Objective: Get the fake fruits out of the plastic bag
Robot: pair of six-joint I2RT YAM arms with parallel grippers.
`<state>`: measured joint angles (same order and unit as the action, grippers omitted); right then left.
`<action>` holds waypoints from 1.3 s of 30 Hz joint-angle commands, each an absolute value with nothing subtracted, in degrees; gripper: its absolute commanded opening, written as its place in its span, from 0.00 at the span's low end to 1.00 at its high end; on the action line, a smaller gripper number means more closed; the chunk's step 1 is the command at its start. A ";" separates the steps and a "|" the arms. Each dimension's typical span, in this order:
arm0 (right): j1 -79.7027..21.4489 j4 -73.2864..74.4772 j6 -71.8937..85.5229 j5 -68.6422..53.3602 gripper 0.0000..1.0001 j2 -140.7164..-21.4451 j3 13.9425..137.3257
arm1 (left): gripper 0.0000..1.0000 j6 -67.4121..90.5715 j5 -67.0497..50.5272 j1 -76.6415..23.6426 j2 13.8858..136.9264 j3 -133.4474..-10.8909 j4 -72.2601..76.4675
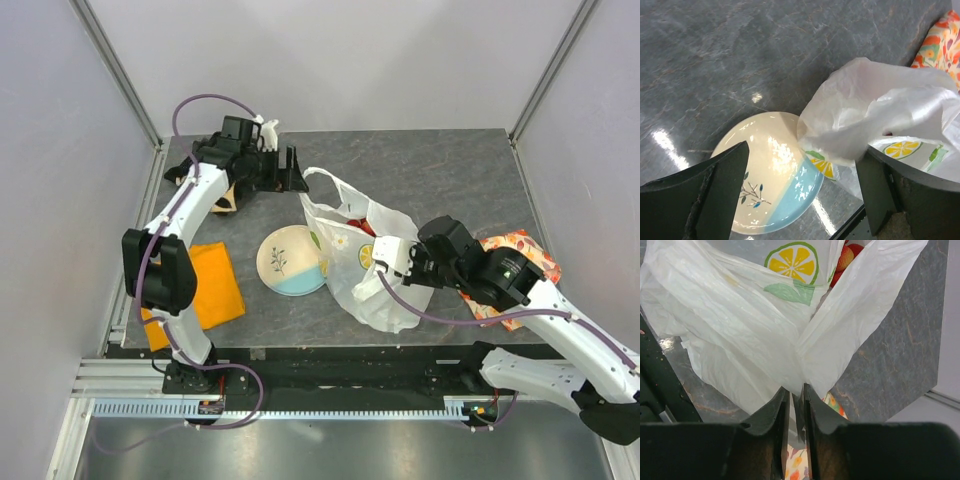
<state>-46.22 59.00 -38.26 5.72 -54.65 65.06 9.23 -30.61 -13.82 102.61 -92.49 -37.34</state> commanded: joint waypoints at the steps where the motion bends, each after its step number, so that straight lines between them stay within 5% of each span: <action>1: -46.05 55.63 -37.97 7.03 0.25 -55.19 65.13 | 0.93 4.48 -34.70 -16.78 103.80 -95.71 -36.12; 4: -45.97 54.76 -37.36 7.64 0.21 -55.28 64.95 | 0.87 4.40 -34.63 -17.57 104.24 -95.45 -35.25; 7: -45.88 50.73 -37.00 10.27 0.00 -56.68 63.90 | 0.57 4.57 -35.24 -17.75 107.22 -99.04 -34.81; 8: -44.83 47.06 -38.48 11.15 0.00 -57.47 63.20 | 0.18 4.48 -35.77 -17.75 108.27 -100.79 -34.98; 9: -43.43 44.85 -39.80 11.42 0.00 -58.44 63.11 | 0.02 4.22 -35.95 -17.75 110.11 -104.64 -34.98; 16: -16.13 27.95 -40.35 3.71 0.00 -80.13 82.20 | 0.02 5.18 -43.50 -16.44 120.56 -127.41 -35.33; 23: -10.28 25.32 -34.54 0.88 0.00 -91.41 101.51 | 0.02 8.96 -42.54 -16.35 118.05 -136.32 -28.75; 37: -10.28 24.17 -39.02 1.31 0.00 -73.40 63.56 | 0.02 7.73 -46.76 -17.49 110.74 -106.90 -32.96; 39: -10.28 26.00 -39.02 0.97 0.10 -72.60 62.84 | 0.07 7.73 -46.84 -17.93 110.13 -105.56 -33.13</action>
